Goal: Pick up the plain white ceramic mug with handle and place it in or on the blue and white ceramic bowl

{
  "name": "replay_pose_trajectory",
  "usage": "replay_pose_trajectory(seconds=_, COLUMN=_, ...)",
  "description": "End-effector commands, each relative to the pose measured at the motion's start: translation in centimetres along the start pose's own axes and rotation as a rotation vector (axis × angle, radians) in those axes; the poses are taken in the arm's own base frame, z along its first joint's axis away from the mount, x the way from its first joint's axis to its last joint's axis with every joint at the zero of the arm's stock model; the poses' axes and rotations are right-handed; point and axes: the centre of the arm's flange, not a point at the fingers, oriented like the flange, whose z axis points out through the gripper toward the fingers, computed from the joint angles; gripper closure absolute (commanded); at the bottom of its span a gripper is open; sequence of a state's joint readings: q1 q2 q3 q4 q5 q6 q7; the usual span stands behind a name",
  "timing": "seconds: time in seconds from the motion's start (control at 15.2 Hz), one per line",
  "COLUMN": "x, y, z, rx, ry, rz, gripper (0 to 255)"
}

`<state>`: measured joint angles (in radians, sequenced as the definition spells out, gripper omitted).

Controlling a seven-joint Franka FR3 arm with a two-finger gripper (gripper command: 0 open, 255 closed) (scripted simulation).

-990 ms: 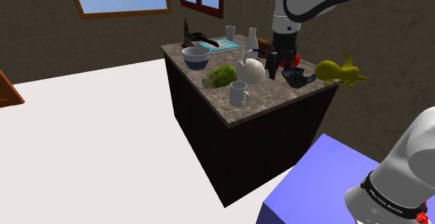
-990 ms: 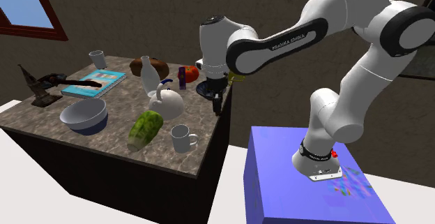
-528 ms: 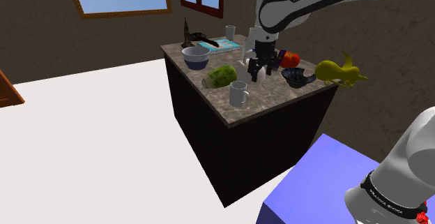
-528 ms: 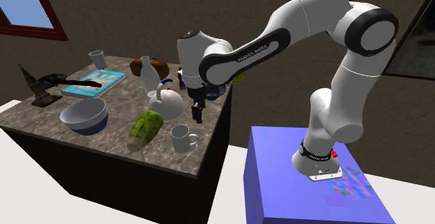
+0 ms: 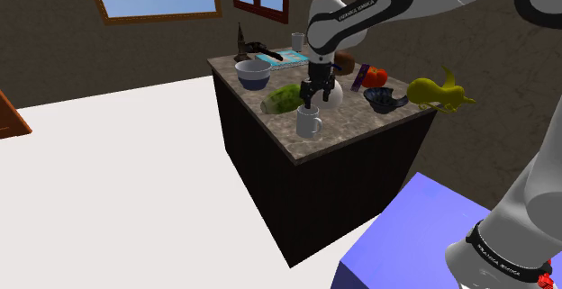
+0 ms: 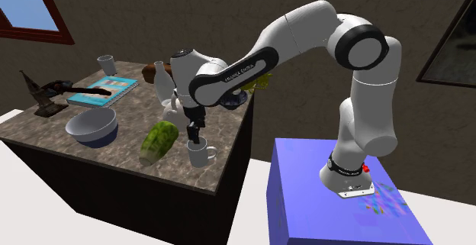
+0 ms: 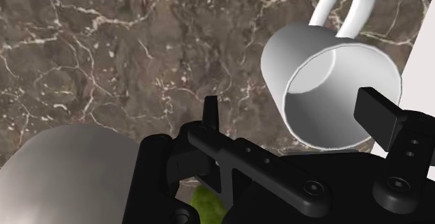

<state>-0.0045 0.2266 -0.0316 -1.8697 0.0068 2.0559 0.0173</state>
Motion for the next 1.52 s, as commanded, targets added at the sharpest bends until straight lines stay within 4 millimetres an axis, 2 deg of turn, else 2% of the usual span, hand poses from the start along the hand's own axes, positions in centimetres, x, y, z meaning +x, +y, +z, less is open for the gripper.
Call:
replay_pose_trajectory(seconds=0.0, x=0.3, y=-0.1, z=1.1, rx=0.002, ry=0.001, rz=0.0, gripper=0)
replay_pose_trajectory(seconds=0.4, x=0.3, y=-0.2, z=4.0, rx=0.002, ry=0.001, rz=0.0, gripper=0)
replay_pose_trajectory(seconds=0.86, x=0.3, y=-0.2, z=4.0, rx=0.002, ry=0.001, rz=0.0, gripper=0)
replay_pose_trajectory(seconds=0.92, x=0.3, y=-0.2, z=4.0, rx=0.002, ry=0.001, rz=0.0, gripper=255)
replay_pose_trajectory(seconds=1.45, x=0.3, y=-0.2, z=4.0, rx=0.002, ry=0.001, rz=0.0, gripper=255)
